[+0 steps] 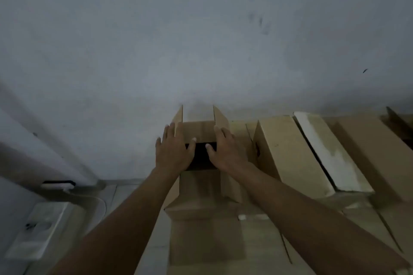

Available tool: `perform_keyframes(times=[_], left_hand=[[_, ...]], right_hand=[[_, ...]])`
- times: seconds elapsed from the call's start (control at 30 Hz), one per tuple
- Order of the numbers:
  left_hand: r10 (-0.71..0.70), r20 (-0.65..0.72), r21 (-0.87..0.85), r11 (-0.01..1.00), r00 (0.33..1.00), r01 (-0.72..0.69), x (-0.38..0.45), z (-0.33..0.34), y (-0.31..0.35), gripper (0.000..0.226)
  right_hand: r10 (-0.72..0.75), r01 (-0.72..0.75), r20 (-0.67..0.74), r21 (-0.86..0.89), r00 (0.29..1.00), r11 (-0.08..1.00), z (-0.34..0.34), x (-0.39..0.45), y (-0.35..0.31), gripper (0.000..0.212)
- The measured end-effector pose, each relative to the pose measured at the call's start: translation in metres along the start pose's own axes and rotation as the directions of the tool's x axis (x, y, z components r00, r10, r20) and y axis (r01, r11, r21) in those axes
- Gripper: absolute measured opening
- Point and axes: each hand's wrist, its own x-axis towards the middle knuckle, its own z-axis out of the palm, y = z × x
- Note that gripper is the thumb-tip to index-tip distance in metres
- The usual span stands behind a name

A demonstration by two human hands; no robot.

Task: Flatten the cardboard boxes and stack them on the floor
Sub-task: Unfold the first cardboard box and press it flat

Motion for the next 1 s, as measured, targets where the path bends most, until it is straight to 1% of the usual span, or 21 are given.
perform_keyframes(times=[0.1, 0.17, 0.23, 0.33, 0.43, 0.5, 0.57, 0.67, 0.73, 0.8, 0.87, 0.93, 1.0], left_hand=[[-0.028, 0.034, -0.104, 0.994, 0.999, 0.031, -0.003, 0.007, -0.005, 0.067], [-0.033, 0.070, -0.125, 0.991, 0.997, 0.041, -0.006, 0.012, -0.008, 0.065], [-0.028, 0.085, -0.139, 0.990, 0.996, 0.040, -0.009, 0.017, -0.011, 0.065], [-0.019, 0.115, -0.153, 0.987, 0.993, 0.037, -0.010, 0.024, -0.019, 0.063], [-0.024, 0.134, -0.161, 0.986, 0.991, 0.046, -0.008, 0.027, -0.023, 0.062], [-0.032, 0.159, -0.156, 0.986, 0.987, 0.057, -0.008, 0.024, -0.023, 0.061], [-0.028, 0.172, -0.174, 0.983, 0.985, 0.058, -0.009, 0.021, -0.025, 0.061], [-0.020, 0.149, -0.203, 0.978, 0.989, 0.050, -0.007, 0.021, -0.034, 0.059], [-0.020, 0.124, -0.222, 0.974, 0.992, 0.047, -0.005, 0.021, -0.042, 0.060], [-0.027, 0.103, -0.227, 0.973, 0.994, 0.050, -0.004, 0.018, -0.050, 0.063], [-0.042, 0.091, -0.220, 0.973, 0.995, 0.062, -0.003, 0.012, -0.056, 0.064], [-0.040, 0.081, -0.214, 0.975, 0.996, 0.056, -0.002, 0.007, -0.060, 0.066], [-0.023, 0.074, -0.213, 0.976, 0.997, 0.038, -0.001, 0.003, -0.065, 0.069]], right_hand=[[0.077, -0.079, 0.047, 0.035, 0.996, 0.996, 0.005, -0.004, -0.002, 0.067], [0.136, -0.141, 0.110, 0.037, 0.985, 0.989, 0.006, -0.006, -0.002, 0.067], [0.196, -0.201, 0.111, 0.036, 0.974, 0.979, 0.002, -0.006, -0.002, 0.072], [0.245, -0.248, 0.087, 0.022, 0.966, 0.969, -0.006, -0.002, 0.008, 0.083], [0.276, -0.269, 0.051, -0.104, 0.960, 0.957, -0.019, -0.002, 0.022, 0.082], [0.324, -0.308, 0.047, -0.206, 0.945, 0.929, -0.021, -0.003, 0.029, 0.087], [0.359, -0.335, 0.045, -0.270, 0.932, 0.903, -0.015, -0.006, 0.035, 0.094], [0.367, -0.346, 0.003, -0.330, 0.930, 0.878, -0.001, -0.004, 0.043, 0.093], [0.363, -0.340, -0.021, -0.411, 0.931, 0.846, 0.007, -0.003, 0.049, 0.091], [0.358, -0.322, -0.014, -0.471, 0.934, 0.821, 0.015, 0.000, 0.056, 0.091], [0.386, -0.328, 0.055, -0.428, 0.921, 0.842, 0.025, 0.004, 0.061, 0.090], [0.421, -0.355, 0.147, -0.335, 0.895, 0.873, 0.039, 0.008, 0.063, 0.087], [0.439, -0.395, 0.187, -0.232, 0.879, 0.889, 0.054, 0.012, 0.063, 0.081]])
